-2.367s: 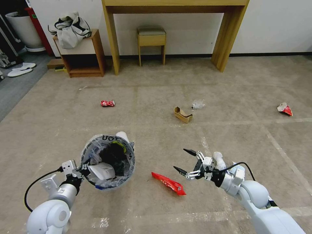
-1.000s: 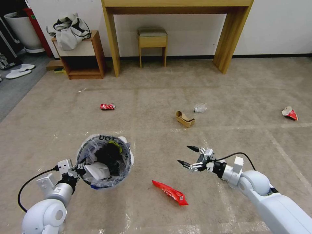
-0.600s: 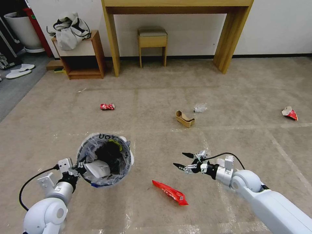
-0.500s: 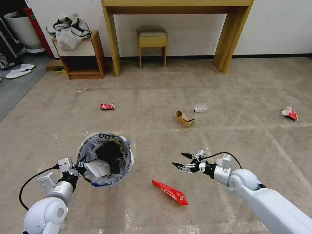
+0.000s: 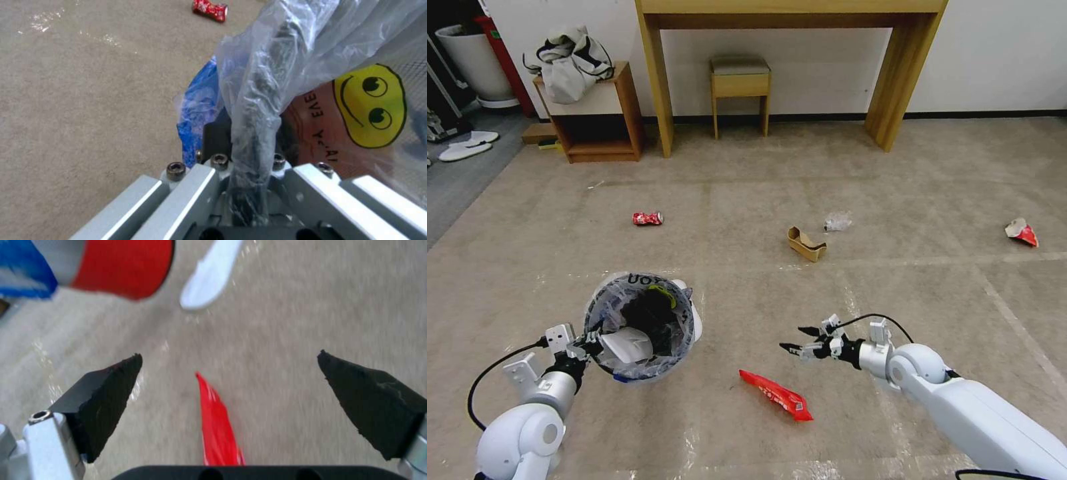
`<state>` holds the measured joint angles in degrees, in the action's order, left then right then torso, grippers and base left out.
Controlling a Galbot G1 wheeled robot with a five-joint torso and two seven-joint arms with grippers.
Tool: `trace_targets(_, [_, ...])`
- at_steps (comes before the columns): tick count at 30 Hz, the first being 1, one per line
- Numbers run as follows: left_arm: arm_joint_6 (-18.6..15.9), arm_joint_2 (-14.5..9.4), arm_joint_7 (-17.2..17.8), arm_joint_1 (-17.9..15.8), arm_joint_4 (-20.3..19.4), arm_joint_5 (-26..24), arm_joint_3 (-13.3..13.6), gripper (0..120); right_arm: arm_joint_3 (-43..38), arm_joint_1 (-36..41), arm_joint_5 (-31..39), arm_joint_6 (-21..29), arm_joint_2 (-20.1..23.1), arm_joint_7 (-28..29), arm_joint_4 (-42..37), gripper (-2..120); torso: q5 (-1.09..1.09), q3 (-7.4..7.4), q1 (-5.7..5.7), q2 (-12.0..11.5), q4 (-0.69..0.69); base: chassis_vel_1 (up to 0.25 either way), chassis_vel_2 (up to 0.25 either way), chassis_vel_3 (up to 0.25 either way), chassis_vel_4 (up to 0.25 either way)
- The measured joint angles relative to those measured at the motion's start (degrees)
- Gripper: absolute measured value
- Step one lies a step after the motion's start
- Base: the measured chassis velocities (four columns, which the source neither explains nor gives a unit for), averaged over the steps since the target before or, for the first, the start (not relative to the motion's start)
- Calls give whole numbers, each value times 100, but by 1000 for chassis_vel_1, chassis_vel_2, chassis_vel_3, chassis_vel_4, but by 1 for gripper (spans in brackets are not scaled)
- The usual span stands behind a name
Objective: Pick up the trash bin and place the garbage on the floor into it.
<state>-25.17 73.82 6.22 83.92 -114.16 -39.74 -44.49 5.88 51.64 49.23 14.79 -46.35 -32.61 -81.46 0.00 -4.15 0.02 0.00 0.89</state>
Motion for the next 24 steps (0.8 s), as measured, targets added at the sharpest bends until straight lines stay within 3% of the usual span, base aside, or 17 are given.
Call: trace_targets(24, [5,-71,38,-112,54,30,27,0,-230,458,-579,-26,-61,58,-4,100,1,0,0,0,0,0,0,0,0])
